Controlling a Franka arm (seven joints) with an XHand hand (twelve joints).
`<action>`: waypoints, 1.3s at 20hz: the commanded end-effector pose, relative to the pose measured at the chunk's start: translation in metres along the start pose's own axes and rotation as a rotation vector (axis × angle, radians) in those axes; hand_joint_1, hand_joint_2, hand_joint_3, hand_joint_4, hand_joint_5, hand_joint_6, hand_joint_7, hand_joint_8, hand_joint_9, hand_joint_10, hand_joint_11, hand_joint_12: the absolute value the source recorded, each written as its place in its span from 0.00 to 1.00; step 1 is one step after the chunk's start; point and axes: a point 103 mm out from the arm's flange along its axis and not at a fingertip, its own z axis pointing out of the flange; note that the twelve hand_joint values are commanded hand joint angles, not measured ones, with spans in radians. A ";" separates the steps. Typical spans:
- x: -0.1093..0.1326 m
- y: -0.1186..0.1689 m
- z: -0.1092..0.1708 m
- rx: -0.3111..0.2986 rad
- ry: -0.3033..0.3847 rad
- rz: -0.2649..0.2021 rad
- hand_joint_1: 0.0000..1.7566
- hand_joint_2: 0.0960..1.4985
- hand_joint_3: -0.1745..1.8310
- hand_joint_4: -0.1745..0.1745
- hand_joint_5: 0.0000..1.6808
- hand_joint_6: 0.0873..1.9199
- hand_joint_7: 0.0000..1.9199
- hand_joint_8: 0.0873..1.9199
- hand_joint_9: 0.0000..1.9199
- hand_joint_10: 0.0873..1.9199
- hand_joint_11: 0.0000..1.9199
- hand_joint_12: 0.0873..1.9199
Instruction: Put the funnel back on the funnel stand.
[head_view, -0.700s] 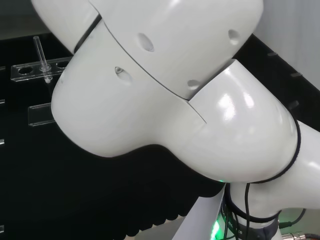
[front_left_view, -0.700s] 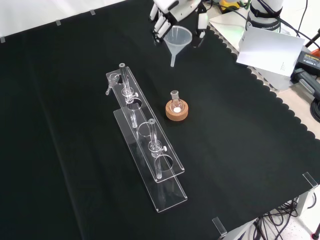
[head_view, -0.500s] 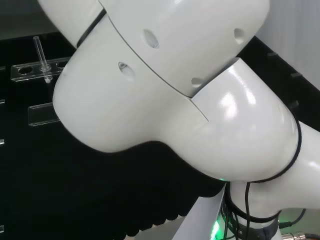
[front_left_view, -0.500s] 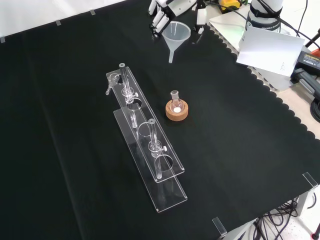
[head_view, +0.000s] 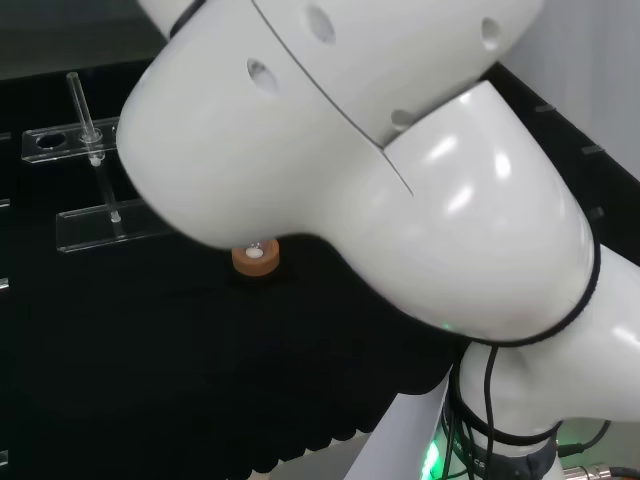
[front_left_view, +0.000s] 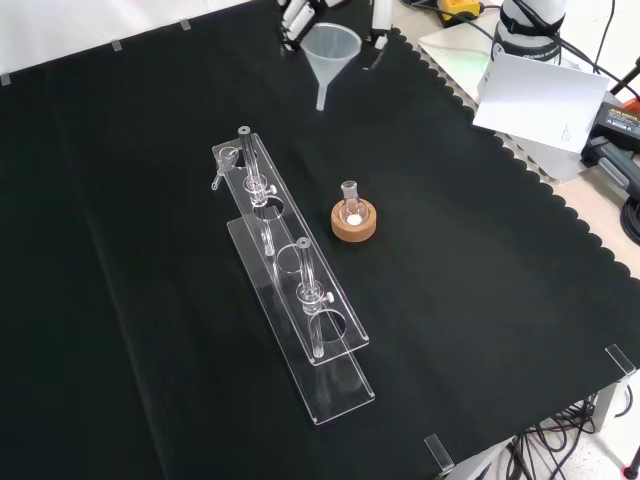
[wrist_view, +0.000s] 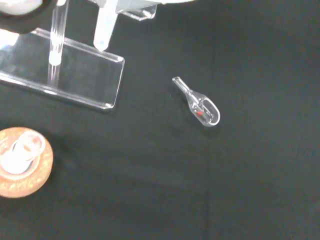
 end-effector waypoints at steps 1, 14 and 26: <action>-0.021 0.044 -0.021 -0.006 0.039 -0.007 0.44 0.50 0.35 0.60 0.53 0.34 0.48 0.29 0.68 0.10 0.44 0.60; -0.010 0.125 -0.030 -0.010 0.065 -0.082 0.45 0.50 0.35 0.61 0.54 0.34 0.48 0.29 0.68 0.10 0.44 0.60; -0.004 0.156 -0.010 0.046 0.031 -0.082 0.45 0.50 0.35 0.60 0.54 0.34 0.48 0.29 0.68 0.10 0.44 0.60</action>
